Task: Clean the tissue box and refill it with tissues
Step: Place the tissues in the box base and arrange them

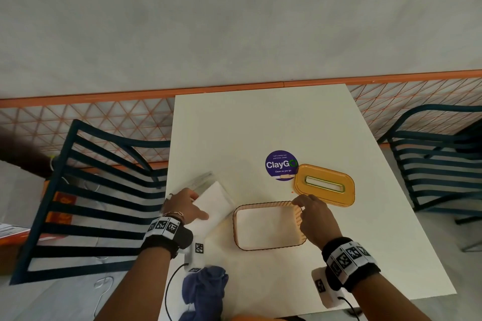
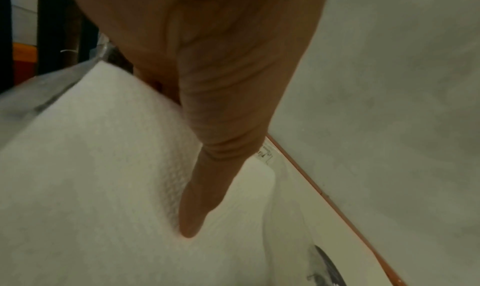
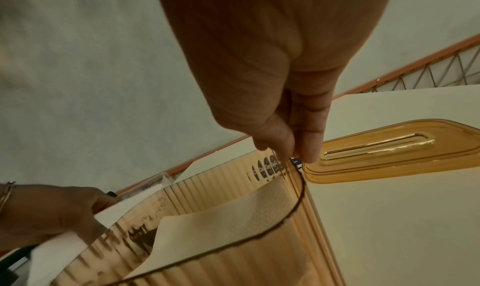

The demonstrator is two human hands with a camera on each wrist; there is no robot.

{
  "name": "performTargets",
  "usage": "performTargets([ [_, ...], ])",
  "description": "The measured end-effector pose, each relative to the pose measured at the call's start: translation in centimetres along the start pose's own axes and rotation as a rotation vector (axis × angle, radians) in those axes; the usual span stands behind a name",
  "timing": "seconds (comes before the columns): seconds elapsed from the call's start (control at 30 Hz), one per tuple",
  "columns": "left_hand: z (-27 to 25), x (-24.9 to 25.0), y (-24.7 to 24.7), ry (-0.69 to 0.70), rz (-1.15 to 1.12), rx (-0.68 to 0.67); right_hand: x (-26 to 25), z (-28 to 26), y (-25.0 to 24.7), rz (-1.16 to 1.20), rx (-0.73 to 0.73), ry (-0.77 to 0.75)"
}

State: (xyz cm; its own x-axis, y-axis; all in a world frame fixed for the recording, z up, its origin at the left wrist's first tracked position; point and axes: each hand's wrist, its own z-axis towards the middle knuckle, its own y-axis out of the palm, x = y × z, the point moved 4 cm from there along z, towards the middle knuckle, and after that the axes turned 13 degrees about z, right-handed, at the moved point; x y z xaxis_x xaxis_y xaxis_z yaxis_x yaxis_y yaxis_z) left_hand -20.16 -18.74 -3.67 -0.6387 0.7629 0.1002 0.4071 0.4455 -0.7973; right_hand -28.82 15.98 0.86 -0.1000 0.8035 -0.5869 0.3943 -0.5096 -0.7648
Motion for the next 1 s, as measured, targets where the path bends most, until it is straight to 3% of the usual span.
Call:
performTargets([
  [0.17, -1.2, 0.3, 0.2, 0.126, -0.090, -0.019, -0.9, -0.1, -0.1, -0.043, 0.041, -0.023],
  [0.33, -4.1, -0.5, -1.1, 0.186, -0.384, -0.021, -3.4, -0.2, -0.6, 0.004, 0.029, -0.097],
  [0.43, -6.7, 0.3, -2.8, 0.271, -0.528, -0.052, -5.9, -0.4, -1.2, 0.179, -0.141, -0.122],
  [0.57, -9.7, 4.1, -4.3, 0.415, -0.536, -0.193, -9.1, -0.8, -1.8, 0.478, -0.419, -0.097],
  [0.67, -10.5, 7.5, -3.9, 0.524, -0.474, -0.279, -9.8, -1.0, -1.8, 0.525, -0.625, -0.041],
  [0.73, -10.5, 9.2, -3.4, 0.564, -0.415, -0.303, -9.1, -0.9, -1.8, 0.514, -0.669, -0.018],
  [0.83, -9.7, 10.1, -2.3, 0.518, -0.482, -0.357, -6.2, -0.7, -1.8, 0.622, -0.619, 0.077],
  [1.0, -8.6, 8.6, 1.0, 0.263, -0.990, -0.460, -1.4, -1.0, -1.4, 0.943, -0.509, 0.260],
])
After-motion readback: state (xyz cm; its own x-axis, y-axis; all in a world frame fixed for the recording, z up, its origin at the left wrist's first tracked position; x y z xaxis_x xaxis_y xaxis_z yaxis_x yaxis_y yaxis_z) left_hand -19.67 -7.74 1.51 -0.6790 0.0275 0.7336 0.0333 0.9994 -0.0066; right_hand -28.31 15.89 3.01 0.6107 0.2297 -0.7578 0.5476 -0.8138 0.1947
